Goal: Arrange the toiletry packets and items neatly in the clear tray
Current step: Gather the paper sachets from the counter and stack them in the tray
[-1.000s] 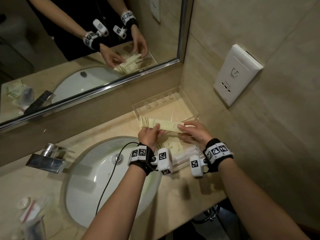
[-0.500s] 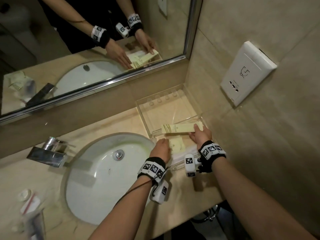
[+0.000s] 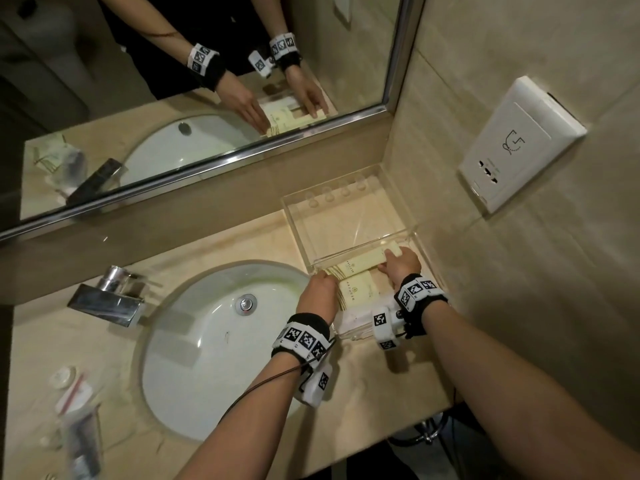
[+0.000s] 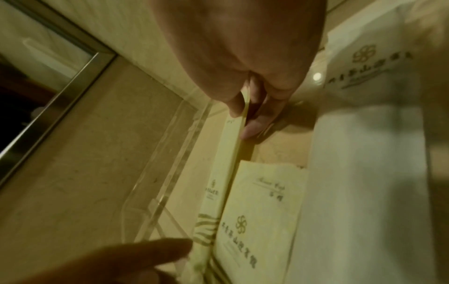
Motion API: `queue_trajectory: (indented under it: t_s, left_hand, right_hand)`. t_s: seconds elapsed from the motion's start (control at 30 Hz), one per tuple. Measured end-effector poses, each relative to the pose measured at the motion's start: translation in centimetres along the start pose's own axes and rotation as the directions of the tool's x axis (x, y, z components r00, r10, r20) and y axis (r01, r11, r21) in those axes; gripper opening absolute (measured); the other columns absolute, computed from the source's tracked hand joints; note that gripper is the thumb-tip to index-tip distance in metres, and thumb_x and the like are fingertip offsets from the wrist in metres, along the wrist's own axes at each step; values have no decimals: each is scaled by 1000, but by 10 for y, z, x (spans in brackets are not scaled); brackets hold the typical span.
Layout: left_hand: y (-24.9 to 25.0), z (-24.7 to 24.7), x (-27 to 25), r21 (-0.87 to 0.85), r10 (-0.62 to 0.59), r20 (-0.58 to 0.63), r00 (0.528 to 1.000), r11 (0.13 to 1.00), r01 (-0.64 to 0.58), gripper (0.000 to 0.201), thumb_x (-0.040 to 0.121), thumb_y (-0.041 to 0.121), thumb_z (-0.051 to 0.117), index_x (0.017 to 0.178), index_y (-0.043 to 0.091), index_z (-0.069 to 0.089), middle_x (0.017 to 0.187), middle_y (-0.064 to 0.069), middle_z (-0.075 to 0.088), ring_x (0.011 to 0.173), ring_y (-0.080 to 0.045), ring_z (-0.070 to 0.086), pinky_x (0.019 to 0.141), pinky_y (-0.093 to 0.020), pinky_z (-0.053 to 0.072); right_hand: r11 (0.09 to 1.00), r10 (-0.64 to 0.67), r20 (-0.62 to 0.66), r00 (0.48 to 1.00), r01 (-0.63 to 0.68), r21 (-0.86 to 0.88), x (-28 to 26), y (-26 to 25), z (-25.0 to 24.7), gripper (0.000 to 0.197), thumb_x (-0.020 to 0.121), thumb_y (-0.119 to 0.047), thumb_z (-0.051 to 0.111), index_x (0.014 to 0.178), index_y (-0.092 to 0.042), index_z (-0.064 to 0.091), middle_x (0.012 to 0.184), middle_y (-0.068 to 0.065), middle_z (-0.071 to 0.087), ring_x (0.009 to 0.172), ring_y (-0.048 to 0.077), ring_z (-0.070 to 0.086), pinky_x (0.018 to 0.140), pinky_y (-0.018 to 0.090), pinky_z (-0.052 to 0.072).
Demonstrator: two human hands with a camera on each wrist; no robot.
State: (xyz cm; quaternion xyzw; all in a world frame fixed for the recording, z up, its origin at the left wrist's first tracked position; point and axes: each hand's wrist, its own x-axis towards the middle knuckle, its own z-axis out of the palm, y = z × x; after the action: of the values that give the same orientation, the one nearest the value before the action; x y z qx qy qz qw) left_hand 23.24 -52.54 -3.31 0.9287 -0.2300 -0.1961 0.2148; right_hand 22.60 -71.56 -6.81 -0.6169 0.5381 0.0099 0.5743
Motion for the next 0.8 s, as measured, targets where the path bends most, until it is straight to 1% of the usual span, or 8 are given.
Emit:
queue_trajectory:
  t_s: [0.03,0.13,0.17,0.23,0.3,0.43,0.57,0.8]
  left_hand:
    - [0,0,-1,-3,7,-38,999,1000,-7,27,91,-4,49,110,5,66,114,-14,57,111,-30,52,93,-37,48]
    - [3,2,-1,-12,48,-59,997,999,-49,29,91,0,53,115,8,66,114,-10,57,113,-27,50,97,-35,45]
    - [4,3,0,-23,63,-36,997,998,-64,30,90,0,53,116,8,66,114,-10,58,112,-27,52,98,-34,45]
    - [6,5,1,-45,92,-4,996,995,-92,30,90,-1,54,116,7,67,112,-10,60,108,-29,56,96,-34,46]
    - [7,5,2,-78,85,25,996,994,-83,27,91,2,53,114,7,68,111,-12,61,106,-30,57,96,-33,45]
    - [4,3,5,-150,-20,49,999,988,28,26,94,11,52,114,8,69,118,-11,61,109,-25,58,97,-28,42]
    - [4,1,7,-240,-97,-12,995,967,91,23,93,10,55,110,7,70,116,-10,65,104,-23,62,95,-26,46]
    - [4,8,2,-213,-71,32,997,974,76,24,93,9,52,108,9,71,116,-11,62,103,-24,61,95,-31,47]
  right_hand:
    - [1000,-11,-12,1000,11,-20,1,0,0,38,98,-14,54,135,-5,49,121,16,67,74,18,68,60,20,53]
    - [994,-51,-7,999,50,-94,2,4,1,36,94,-14,61,128,-7,52,110,16,71,65,14,67,55,16,50]
    - [987,-73,-5,997,71,-146,3,5,2,37,91,-16,64,126,-8,55,109,17,71,66,16,67,59,19,53]
    - [963,-124,-13,992,117,-245,3,7,2,41,85,-24,70,122,-11,59,114,18,68,85,25,70,80,31,57]
    - [937,-159,-27,987,142,-319,0,7,-1,44,82,-26,73,120,-11,58,120,16,64,102,30,65,91,35,52]
    - [916,-170,1,986,158,-369,-4,9,-10,40,87,-22,69,122,-9,55,129,14,50,112,31,56,90,29,43]
    - [911,-202,4,979,190,-365,-6,10,-13,30,88,-21,67,114,-7,62,127,17,54,111,33,58,99,44,48]
    - [924,-203,45,978,206,-322,-8,10,-18,31,87,-19,66,117,-9,63,119,12,65,107,30,63,95,47,52]
